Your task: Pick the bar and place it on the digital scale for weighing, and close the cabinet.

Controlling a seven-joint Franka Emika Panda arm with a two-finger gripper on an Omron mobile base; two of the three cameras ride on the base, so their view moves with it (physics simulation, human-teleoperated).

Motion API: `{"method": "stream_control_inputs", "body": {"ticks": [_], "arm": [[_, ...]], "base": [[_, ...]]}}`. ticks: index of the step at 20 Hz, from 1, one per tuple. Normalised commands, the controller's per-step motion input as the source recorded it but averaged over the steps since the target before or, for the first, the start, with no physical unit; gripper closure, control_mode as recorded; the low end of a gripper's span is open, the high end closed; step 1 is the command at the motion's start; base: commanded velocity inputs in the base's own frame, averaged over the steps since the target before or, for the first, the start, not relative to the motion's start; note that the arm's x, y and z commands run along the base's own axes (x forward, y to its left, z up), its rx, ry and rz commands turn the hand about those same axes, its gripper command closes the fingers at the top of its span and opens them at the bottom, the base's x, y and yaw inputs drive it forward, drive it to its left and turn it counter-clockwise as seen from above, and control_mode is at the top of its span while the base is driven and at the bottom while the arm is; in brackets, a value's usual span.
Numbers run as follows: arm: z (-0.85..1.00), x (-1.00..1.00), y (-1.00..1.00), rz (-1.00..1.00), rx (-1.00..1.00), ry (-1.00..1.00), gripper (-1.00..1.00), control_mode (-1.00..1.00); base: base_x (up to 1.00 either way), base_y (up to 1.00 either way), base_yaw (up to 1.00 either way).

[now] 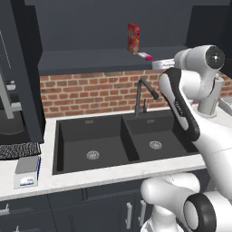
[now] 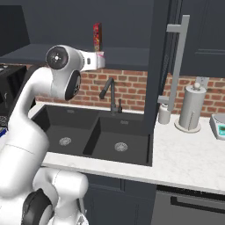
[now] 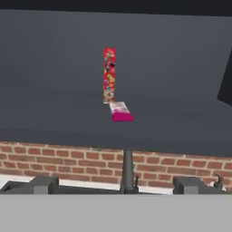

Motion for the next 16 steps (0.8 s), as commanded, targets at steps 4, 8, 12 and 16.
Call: {"method": "stream_control_inputs", "body": {"ticks": [4,8,12,16], "arm": [[0.0,0.5,-0.13,0.0,0.0,0.02,-1.0,-1.0],[0.07,0.36,-0.02,0.0,0.0,0.0,-1.0,-1.0],[0.11,0.26,-0.03,0.0,0.0,0.0,-1.0,-1.0],[0.16,0.3,0.0,0.0,0.0,0.0,-1.0,-1.0]], "base": [[0.0,0.0,0.0],[0.0,0.0,0.0],[0.0,0.0,0.0],[0.0,0.0,0.0]]}}
